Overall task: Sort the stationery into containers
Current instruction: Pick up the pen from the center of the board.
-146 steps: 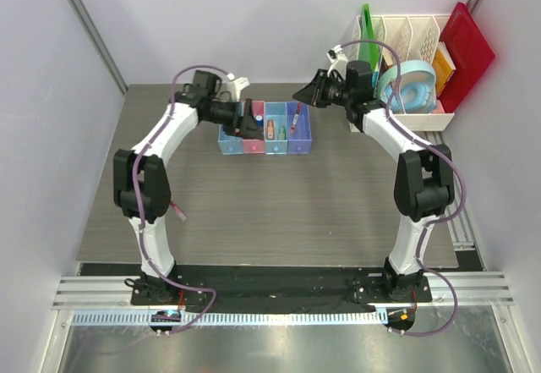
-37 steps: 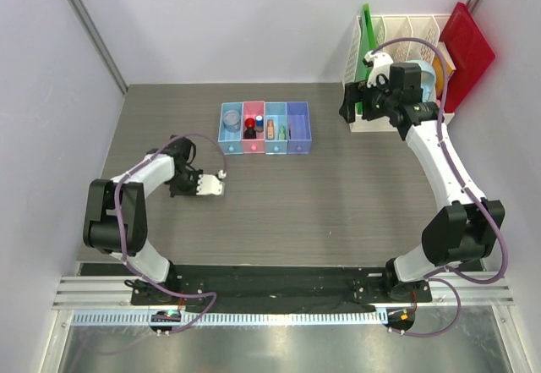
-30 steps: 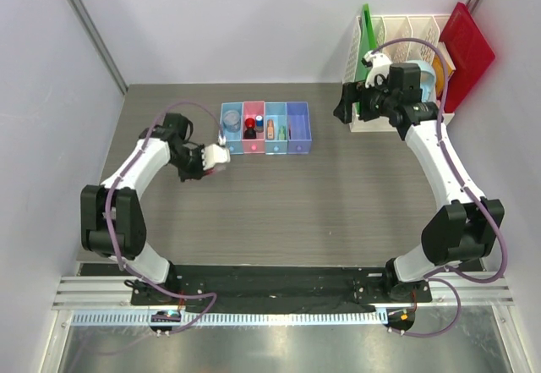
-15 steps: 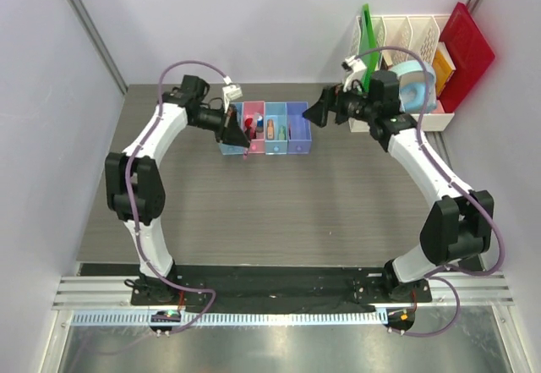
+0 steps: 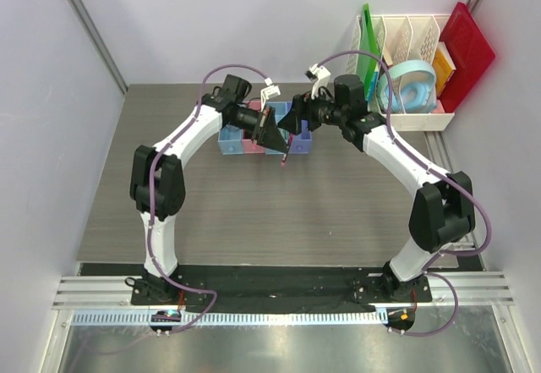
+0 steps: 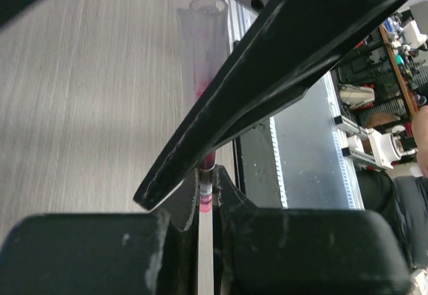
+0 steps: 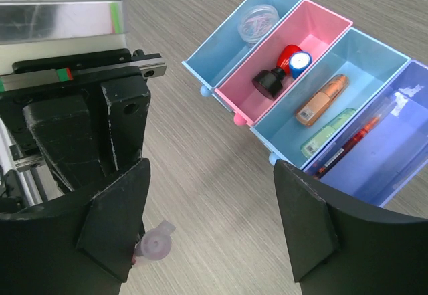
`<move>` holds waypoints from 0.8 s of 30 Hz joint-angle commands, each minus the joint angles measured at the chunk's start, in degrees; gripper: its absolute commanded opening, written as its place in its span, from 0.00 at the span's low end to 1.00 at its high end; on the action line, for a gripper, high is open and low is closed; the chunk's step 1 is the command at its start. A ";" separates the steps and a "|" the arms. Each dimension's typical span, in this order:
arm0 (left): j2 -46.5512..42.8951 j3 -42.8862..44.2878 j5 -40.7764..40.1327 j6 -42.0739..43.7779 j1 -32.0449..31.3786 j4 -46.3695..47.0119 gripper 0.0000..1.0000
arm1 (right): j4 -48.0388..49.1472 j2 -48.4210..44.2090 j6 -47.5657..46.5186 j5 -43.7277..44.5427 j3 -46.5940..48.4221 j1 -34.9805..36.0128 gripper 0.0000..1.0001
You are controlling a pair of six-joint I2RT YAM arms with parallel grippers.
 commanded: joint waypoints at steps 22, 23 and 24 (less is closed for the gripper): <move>-5.17 -14.95 -0.75 -46.47 1.27 58.07 0.77 | 2.05 -6.52 -2.80 7.70 -0.19 0.70 0.01; -5.69 -15.57 -0.92 -46.21 1.36 58.25 0.85 | 1.52 -6.35 -2.98 8.06 0.07 0.61 0.01; -6.05 -17.05 -1.19 -45.86 1.44 58.17 1.00 | 1.35 -5.82 -3.33 8.75 0.77 0.70 0.01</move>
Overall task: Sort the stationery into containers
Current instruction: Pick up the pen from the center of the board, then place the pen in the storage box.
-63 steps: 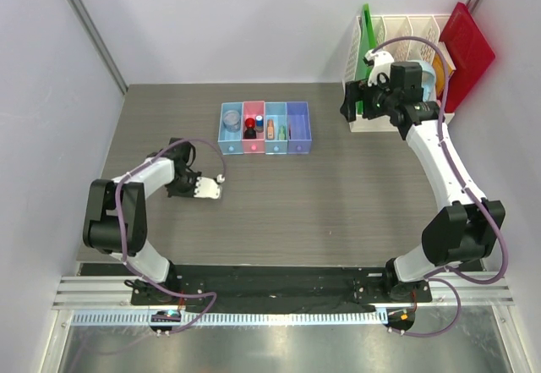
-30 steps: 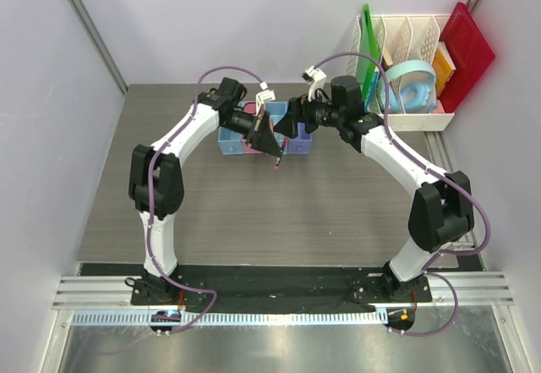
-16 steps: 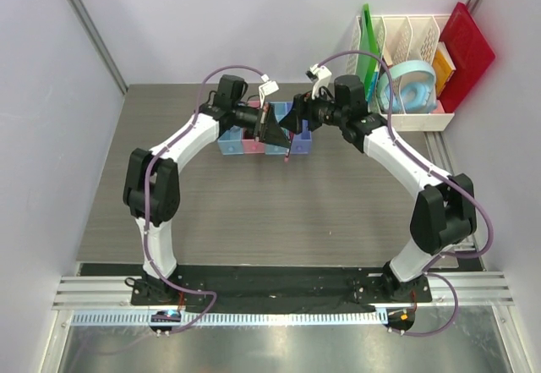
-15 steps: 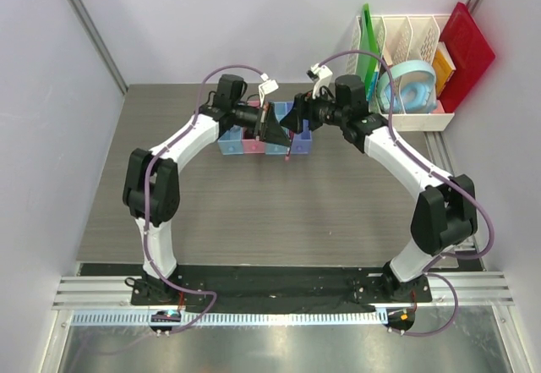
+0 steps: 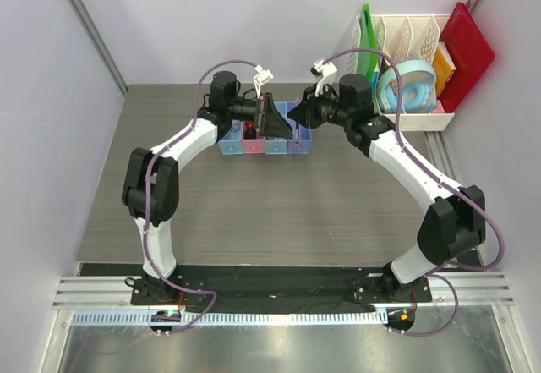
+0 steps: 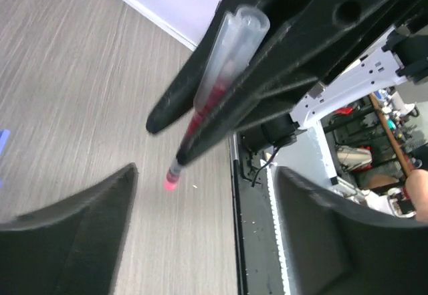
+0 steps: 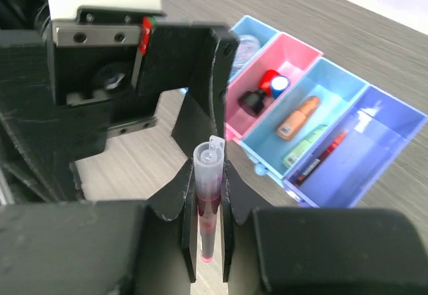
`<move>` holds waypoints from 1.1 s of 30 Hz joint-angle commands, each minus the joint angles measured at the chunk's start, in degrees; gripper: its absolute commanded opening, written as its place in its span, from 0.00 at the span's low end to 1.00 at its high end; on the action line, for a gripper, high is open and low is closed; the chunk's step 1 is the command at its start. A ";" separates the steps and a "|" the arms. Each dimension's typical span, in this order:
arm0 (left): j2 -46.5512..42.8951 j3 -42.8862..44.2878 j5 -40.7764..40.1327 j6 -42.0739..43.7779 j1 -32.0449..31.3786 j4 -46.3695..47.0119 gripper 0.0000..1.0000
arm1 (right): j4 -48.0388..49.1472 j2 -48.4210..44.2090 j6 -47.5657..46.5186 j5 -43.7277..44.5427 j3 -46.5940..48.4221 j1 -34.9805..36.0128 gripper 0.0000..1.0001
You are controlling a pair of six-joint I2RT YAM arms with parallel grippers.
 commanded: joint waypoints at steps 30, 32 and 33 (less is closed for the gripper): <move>-32.11 -21.60 -37.90 50.83 15.34 -47.57 1.00 | -6.72 35.85 -8.41 7.26 30.37 -5.75 0.06; -31.76 -21.87 -38.42 50.83 15.42 -46.60 1.00 | -7.41 36.65 -8.50 6.46 30.45 -5.49 0.27; -30.80 -21.87 -38.69 50.75 15.34 -46.42 1.00 | -7.59 36.73 -8.68 6.46 30.46 -5.40 0.34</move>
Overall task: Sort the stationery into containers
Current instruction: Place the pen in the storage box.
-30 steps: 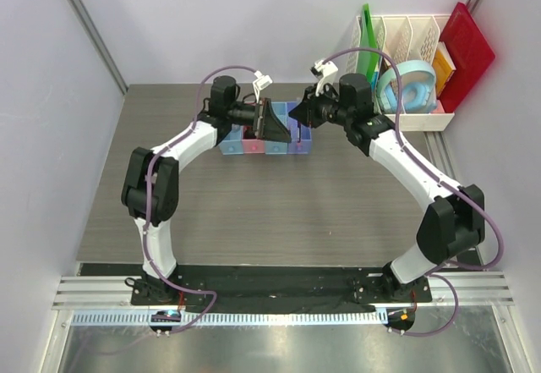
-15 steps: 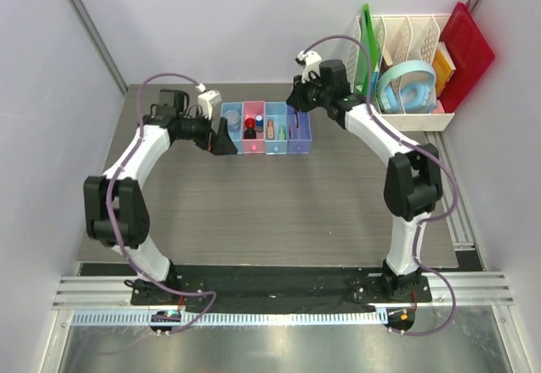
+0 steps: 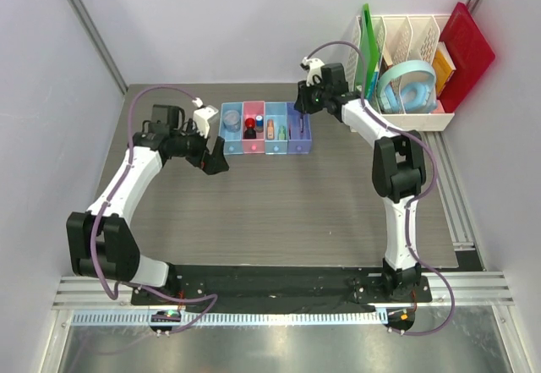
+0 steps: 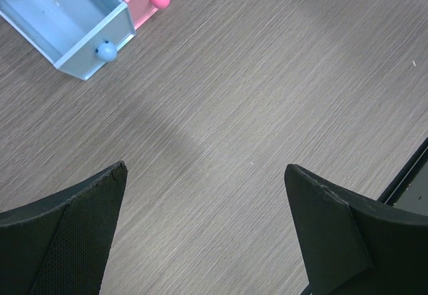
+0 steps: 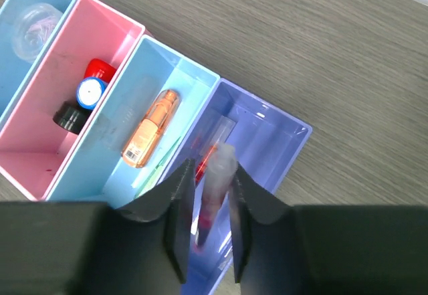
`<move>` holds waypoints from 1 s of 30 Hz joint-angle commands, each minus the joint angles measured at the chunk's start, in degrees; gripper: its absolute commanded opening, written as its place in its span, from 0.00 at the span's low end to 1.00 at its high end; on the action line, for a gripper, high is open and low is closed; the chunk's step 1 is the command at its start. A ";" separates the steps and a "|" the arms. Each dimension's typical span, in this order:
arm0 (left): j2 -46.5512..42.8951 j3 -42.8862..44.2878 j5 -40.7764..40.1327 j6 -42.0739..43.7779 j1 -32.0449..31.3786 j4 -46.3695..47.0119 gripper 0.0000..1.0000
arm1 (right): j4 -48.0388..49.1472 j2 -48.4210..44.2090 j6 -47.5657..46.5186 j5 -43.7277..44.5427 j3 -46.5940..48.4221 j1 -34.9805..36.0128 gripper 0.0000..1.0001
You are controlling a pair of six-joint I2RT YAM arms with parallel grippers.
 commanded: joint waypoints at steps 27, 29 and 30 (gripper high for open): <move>30.65 23.35 -32.52 -3.68 -3.78 14.58 1.00 | -0.76 -9.63 -4.90 17.86 -8.88 0.24 0.60; 31.53 23.88 -33.77 -3.50 -4.40 15.11 1.00 | -0.85 -8.76 -4.90 17.87 -9.06 0.24 0.61; 32.41 24.05 -33.77 -3.50 -4.49 15.02 1.00 | -0.85 -8.40 -4.90 17.87 -9.06 0.24 0.61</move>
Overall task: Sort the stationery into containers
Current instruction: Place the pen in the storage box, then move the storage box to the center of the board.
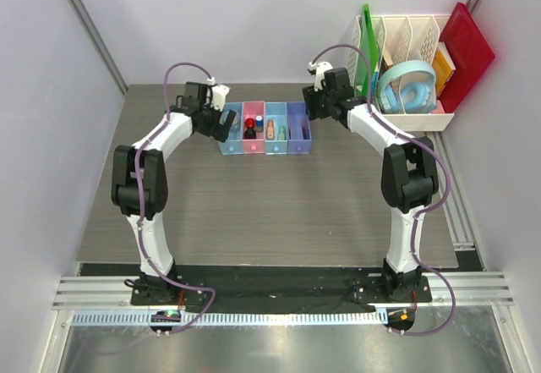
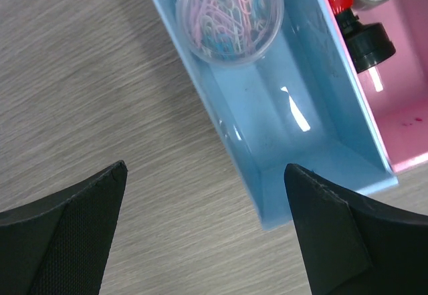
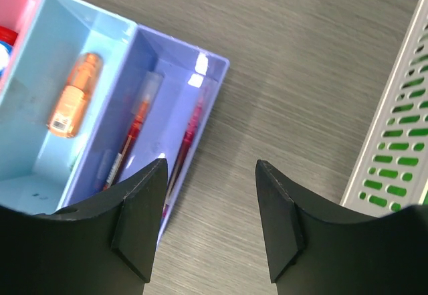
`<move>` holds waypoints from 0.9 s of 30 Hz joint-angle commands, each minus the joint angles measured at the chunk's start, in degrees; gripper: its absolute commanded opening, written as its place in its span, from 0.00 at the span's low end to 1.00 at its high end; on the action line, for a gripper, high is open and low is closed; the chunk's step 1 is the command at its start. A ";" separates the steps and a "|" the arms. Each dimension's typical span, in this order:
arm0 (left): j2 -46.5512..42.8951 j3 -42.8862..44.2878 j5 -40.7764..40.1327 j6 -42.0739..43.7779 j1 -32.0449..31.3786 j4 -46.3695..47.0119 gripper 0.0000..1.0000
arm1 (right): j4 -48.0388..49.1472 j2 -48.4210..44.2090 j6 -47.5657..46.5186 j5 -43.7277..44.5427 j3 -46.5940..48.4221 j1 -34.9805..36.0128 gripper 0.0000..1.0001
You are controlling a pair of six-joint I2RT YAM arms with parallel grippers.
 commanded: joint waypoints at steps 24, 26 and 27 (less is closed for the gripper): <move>3.51 -1.52 -5.31 2.91 -4.06 2.52 1.00 | 4.97 -3.61 0.71 4.13 -16.51 2.83 0.62; 2.98 -2.57 -5.57 3.17 -5.03 2.43 1.00 | 4.35 -4.49 0.01 4.76 -16.77 3.27 0.62; 2.72 -3.01 -5.75 3.44 -5.47 2.35 1.00 | 3.92 -4.66 -0.26 4.94 -16.60 3.71 0.62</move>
